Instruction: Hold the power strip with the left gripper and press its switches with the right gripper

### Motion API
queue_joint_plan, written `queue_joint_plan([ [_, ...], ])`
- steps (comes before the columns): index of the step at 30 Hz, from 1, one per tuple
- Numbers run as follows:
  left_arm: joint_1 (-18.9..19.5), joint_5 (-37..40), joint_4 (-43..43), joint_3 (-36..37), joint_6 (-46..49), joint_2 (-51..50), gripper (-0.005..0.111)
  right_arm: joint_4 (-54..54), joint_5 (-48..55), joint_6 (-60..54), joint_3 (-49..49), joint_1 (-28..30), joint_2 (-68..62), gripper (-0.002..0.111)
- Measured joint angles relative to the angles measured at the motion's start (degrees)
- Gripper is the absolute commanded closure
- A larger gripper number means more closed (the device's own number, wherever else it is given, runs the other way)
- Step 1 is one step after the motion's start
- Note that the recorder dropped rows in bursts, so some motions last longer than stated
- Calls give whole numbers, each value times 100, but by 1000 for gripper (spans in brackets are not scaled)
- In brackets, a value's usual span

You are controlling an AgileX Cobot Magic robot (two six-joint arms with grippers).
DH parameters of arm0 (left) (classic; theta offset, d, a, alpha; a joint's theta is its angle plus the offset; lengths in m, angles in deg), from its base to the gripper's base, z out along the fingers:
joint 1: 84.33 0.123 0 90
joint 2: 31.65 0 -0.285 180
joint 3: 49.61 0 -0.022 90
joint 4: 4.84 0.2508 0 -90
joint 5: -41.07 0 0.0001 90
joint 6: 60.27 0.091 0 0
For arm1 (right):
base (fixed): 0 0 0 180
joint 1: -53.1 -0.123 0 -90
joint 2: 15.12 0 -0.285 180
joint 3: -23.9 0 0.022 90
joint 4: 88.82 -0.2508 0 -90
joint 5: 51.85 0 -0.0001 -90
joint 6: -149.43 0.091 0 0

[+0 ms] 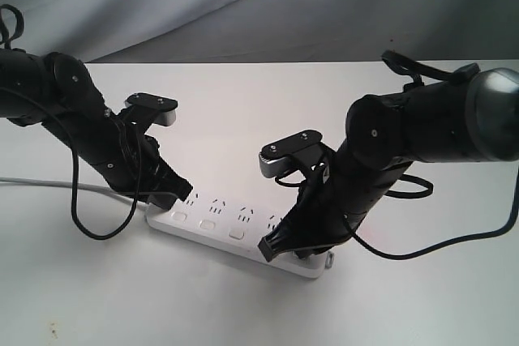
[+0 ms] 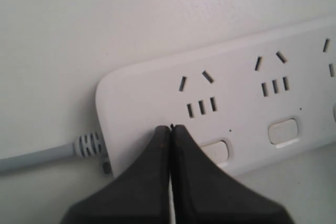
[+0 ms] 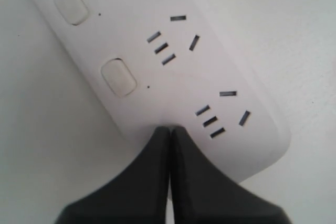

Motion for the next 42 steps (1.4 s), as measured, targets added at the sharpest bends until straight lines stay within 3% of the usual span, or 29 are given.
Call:
queue_joint_plan([
  [42,0,0,0,-8,0,0,107,26,392,568,-202,0,-326,108],
])
